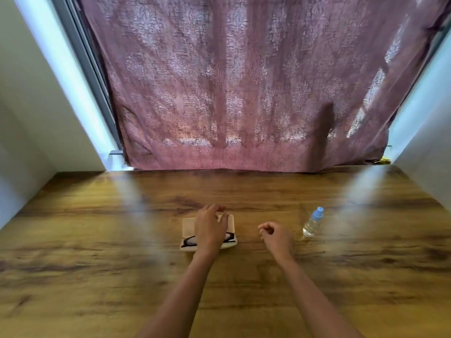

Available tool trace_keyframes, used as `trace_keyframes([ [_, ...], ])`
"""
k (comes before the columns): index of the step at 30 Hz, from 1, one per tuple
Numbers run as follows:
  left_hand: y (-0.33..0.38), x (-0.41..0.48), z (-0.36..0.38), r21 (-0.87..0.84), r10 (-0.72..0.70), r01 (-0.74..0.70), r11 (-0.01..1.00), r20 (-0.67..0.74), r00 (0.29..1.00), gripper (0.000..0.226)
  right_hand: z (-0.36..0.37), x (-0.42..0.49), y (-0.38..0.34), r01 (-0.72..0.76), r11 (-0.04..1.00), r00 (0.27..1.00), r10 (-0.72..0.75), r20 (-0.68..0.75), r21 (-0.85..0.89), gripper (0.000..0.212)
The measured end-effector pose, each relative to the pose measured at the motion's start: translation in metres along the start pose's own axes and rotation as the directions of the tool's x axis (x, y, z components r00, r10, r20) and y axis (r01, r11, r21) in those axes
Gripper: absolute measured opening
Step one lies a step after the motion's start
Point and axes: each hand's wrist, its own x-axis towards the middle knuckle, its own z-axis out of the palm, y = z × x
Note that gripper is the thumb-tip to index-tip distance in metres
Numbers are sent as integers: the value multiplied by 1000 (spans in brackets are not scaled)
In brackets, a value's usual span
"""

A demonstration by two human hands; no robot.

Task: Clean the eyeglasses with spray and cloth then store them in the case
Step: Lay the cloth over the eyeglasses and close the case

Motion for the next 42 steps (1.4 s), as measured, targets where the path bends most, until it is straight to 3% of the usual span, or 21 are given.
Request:
trace_keyframes([
  [6, 45, -8, 44, -61, 107, -98, 993, 177, 978, 16, -23, 15, 27, -59, 998, 992, 56, -115, -26, 9],
  [16, 50, -18, 93, 47, -92, 80, 996, 452, 887, 37, -35, 20, 47, -15, 998, 995, 9, -103, -66, 21],
  [27, 47, -16, 96, 56, -123, 110, 992, 509, 852, 17, -35, 21, 43, -29, 996, 994, 20, -106, -88, 13],
  [32, 50, 2, 75, -46, -88, 122, 992, 450, 889, 11, -52, 24, 16, 38, 996, 989, -49, -141, -78, 14],
  [38, 64, 31, 29, -250, 8, 74, 965, 309, 951, 16, -74, 29, -34, 151, 960, 976, -106, -192, 238, 14],
  [42, 61, 42, 2, -401, 95, 72, 913, 381, 920, 26, -91, 27, -72, 250, 902, 961, -188, -202, 353, 22],
])
